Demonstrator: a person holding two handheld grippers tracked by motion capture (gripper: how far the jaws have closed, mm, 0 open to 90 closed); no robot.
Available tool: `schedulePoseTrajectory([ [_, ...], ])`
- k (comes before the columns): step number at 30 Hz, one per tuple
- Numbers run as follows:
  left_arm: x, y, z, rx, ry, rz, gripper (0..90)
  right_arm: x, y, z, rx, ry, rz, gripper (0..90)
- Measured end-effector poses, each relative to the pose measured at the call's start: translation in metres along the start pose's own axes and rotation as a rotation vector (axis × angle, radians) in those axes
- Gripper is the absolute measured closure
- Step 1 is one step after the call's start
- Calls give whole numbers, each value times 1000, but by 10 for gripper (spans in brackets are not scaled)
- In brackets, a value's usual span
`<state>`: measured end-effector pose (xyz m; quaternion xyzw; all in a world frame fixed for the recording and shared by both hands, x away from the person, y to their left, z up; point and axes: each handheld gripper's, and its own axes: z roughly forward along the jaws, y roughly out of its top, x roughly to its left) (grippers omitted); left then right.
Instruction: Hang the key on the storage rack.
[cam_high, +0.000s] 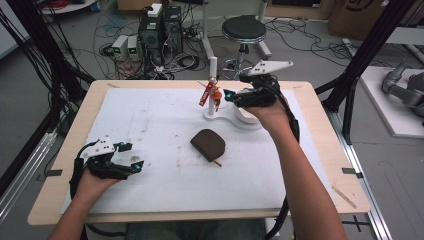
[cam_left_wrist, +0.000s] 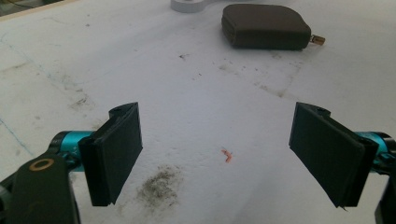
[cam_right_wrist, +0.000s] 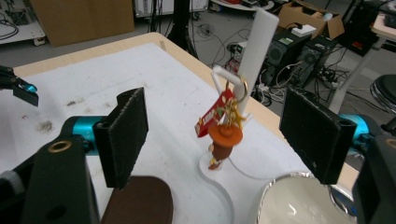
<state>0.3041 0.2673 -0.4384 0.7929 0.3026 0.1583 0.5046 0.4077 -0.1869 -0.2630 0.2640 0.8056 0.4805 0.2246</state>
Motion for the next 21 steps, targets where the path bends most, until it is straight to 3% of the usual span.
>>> schedulePoseTrajectory([
  [10, -2, 1, 3, 8, -7, 9, 170, 9, -46, -31, 0, -1, 32, 213],
  [11, -3, 1, 4, 7, -9, 8, 171, 12, -57, -37, -5, -3, 38, 212],
  [13, -3, 2, 4, 5, -9, 8, 170, 13, -61, -39, -4, -2, 40, 211],
  [14, -3, 2, 4, 3, -9, 7, 170, 16, -74, -44, -14, -1, 48, 211],
  [20, -3, 3, 4, -5, -9, 11, 170, 21, -105, -52, -18, -3, 84, 210],
  [21, -3, 3, 4, -10, -10, 10, 170, 23, -118, -54, -11, 1, 100, 209],
])
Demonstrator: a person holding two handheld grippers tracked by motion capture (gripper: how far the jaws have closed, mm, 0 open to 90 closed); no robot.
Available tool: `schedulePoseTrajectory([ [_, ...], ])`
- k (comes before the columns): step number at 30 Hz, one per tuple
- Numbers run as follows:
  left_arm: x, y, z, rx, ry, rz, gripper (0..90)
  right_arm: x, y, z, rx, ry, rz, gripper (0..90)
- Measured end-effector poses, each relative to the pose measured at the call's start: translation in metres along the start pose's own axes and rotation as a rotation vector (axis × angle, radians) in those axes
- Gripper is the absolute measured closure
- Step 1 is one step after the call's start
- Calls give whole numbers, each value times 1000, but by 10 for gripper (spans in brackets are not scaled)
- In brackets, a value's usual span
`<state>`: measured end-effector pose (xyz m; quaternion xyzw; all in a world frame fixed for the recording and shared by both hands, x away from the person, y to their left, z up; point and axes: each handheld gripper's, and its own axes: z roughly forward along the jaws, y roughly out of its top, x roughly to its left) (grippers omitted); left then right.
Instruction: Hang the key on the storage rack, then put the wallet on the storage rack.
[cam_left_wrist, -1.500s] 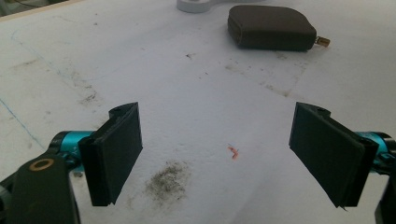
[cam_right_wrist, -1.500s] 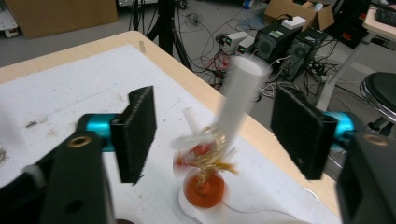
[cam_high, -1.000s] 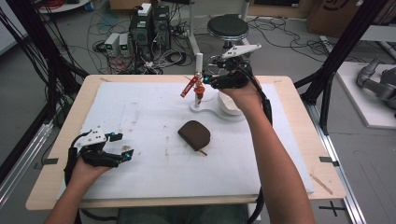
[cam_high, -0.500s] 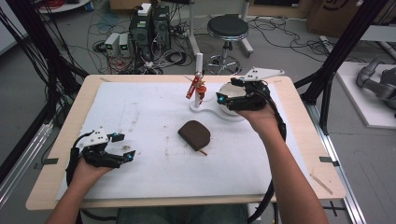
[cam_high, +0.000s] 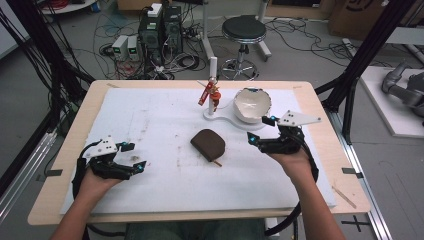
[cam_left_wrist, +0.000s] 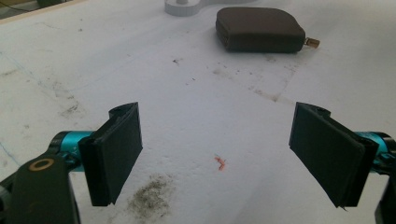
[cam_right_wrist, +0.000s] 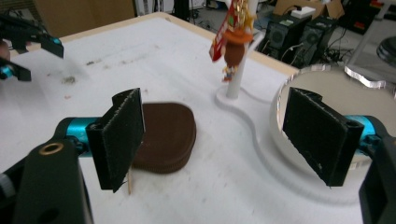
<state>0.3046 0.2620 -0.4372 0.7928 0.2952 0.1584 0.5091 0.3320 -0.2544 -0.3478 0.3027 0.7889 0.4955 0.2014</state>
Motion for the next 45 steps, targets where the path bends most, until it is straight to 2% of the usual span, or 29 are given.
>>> schedulePoseTrajectory([
  [2, 0, 0, 0, -6, -1, -3, 170, 0, -6, -1, 2, -3, 2, 209],
  [3, 1, 0, 0, -7, -1, -4, 171, 0, -20, -2, 8, -1, 26, 209],
  [4, 1, 0, 0, -8, 1, -3, 171, 0, -20, -2, 8, -1, 26, 209],
  [8, 3, 0, 1, -8, -2, -2, 170, 1, -41, -3, 7, -5, 60, 205],
  [9, 4, 0, 1, -10, -3, -2, 170, 0, -51, -2, 26, -5, 71, 205],
  [13, 5, 0, 1, -15, -2, -1, 170, 0, -60, 0, 47, -7, 73, 203],
  [17, 5, 0, 1, -20, -1, -5, 170, 0, -64, 2, 48, -5, 71, 197],
  [31, 6, 2, -2, -31, 7, -4, 170, -3, -76, 0, 41, -27, 114, 194],
  [39, 7, 1, -2, -26, 7, -7, 170, -3, -76, 0, 40, -27, 108, 194],
  [45, 7, 1, -3, -21, 10, -1, 170, 3, -74, 1, 45, -28, 102, 194],
])
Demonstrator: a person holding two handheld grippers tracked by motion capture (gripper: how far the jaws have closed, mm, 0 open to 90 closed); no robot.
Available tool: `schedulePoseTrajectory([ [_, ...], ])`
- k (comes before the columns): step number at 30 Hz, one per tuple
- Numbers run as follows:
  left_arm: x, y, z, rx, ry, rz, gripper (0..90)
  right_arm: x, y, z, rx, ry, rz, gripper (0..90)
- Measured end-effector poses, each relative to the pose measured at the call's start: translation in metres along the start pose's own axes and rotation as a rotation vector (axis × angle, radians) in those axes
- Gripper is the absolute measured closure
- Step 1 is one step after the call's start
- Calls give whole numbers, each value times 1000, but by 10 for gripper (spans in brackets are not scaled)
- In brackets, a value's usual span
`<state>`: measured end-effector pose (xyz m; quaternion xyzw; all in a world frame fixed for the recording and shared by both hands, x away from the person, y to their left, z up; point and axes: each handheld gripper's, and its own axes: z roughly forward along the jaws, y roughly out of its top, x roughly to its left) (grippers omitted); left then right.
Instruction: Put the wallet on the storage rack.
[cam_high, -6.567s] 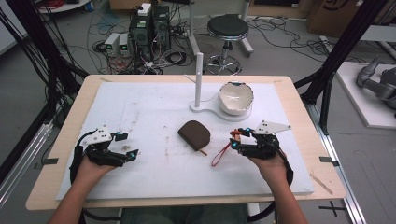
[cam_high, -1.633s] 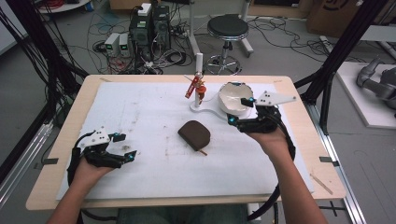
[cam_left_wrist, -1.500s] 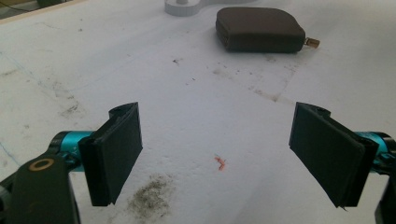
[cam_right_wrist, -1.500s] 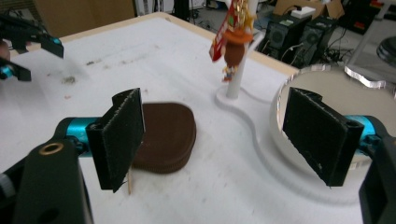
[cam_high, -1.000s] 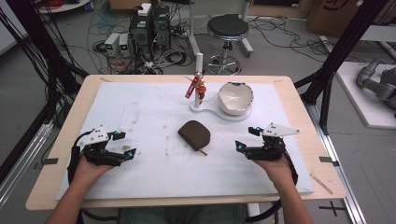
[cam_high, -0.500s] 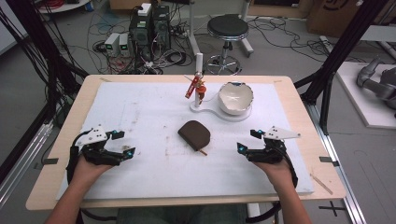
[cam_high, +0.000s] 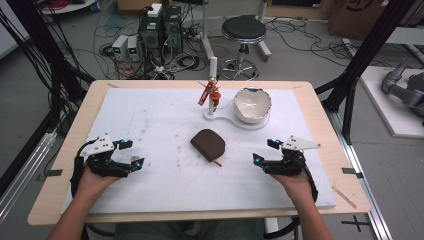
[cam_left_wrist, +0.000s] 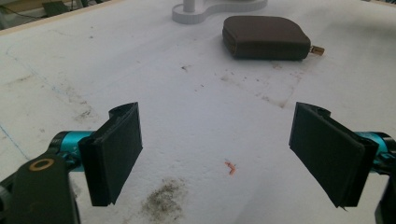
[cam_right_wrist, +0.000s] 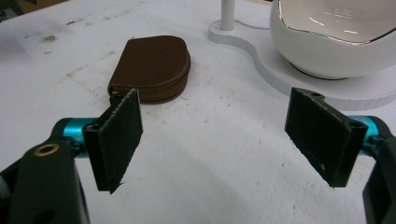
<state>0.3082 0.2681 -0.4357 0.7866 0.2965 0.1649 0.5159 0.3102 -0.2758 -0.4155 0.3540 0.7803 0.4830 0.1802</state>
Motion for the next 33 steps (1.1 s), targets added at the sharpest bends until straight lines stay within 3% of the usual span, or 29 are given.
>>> schedulePoseTrajectory([
  [10, -5, 3, -1, 5, 17, 15, 170, 20, 2, 19, 43, 34, -53, 194],
  [17, -4, 1, -2, 6, 15, 16, 170, 40, 3, 42, 105, 56, -101, 194],
  [24, -3, -1, -9, 2, 29, 12, 170, 57, 5, 68, 171, 108, -138, 201],
  [33, -4, -4, -16, 2, 41, 10, 170, 69, 7, 93, 238, 143, -164, 358],
])
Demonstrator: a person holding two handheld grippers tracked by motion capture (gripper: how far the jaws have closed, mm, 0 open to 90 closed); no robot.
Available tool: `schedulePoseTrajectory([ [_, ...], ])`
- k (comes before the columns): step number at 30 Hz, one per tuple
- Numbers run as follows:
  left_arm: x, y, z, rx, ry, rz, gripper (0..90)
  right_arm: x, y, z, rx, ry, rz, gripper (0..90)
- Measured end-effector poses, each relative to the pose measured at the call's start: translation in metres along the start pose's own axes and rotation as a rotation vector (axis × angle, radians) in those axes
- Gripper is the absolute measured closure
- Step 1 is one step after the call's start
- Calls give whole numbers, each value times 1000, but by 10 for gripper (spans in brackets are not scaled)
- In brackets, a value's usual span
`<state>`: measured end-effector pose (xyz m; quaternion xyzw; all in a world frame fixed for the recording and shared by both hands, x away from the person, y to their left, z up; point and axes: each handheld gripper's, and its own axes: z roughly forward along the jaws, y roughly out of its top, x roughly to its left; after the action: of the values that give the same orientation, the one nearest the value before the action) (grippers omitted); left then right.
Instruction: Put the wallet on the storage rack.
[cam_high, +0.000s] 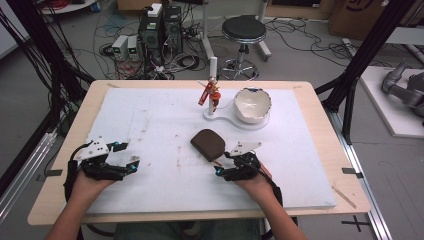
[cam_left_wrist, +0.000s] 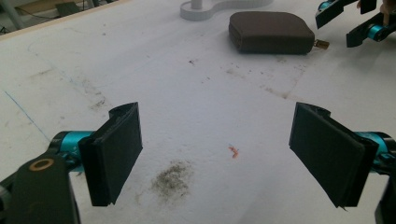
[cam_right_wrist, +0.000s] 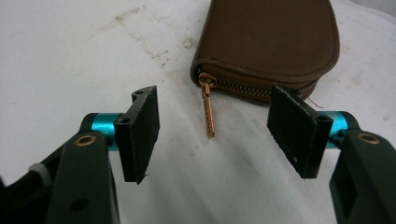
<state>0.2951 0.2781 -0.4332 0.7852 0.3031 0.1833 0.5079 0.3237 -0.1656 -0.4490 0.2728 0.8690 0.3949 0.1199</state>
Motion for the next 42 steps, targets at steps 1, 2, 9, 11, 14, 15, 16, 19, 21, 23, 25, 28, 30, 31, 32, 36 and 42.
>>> schedulePoseTrajectory([
  [1, 0, 0, 0, 0, 1, 0, 170, 0, 0, 1, 8, 4, 0, 380],
  [2, 0, -1, -1, 0, 1, 0, 170, 0, 0, 3, 19, 6, -6, 408],
  [9, -1, -1, -1, 5, 1, 1, 170, 0, 1, 8, 34, 11, -13, 478],
  [11, -1, -1, 0, 4, 0, 2, 170, 1, 2, 10, 42, 14, -24, 522],
  [14, -1, -2, 0, 10, -1, 2, 170, 1, 2, 10, 47, 15, -25, 576],
  [15, -1, -2, 1, 11, -4, 2, 170, 1, 2, 10, 50, 15, -23, 581],
  [16, -1, -2, 1, 12, -4, 5, 170, 1, 2, 11, 59, 12, -20, 588],
  [19, -2, -2, 2, 15, -7, 7, 170, 1, 3, 11, 58, 6, -31, 619],
  [21, -2, -2, 3, 13, -7, 4, 171, 2, 3, 12, 55, 10, -35, 652],
  [23, -2, -2, 3, 19, -7, 10, 170, 2, 4, 13, 58, 13, -36, 674],
  [25, -3, -2, 3, 17, -9, 5, 170, 2, 4, 13, 54, 16, -39, 691],
  [28, -3, -2, 4, 21, -10, 10, 170, 1, 5, 14, 54, 16, -42, 711],
  [30, -4, -2, 5, 22, -10, 8, 170, 2, 5, 14, 59, 17, -36, 725],
  [31, -4, -2, 5, 25, -12, 12, 170, 2, 5, 14, 58, 16, -40, 736],
  [32, -4, -2, 5, 26, -12, 11, 170, 2, 5, 15, 54, 18, -53, 766],
  [36, -5, -1, 5, 29, -10, 16, 170, 3, 5, 14, 57, 23, -57, 873],
  [42, -5, -2, 4, 28, -9, 15, 170, 3, 5, 15, 56, 34, -59, 900],
])
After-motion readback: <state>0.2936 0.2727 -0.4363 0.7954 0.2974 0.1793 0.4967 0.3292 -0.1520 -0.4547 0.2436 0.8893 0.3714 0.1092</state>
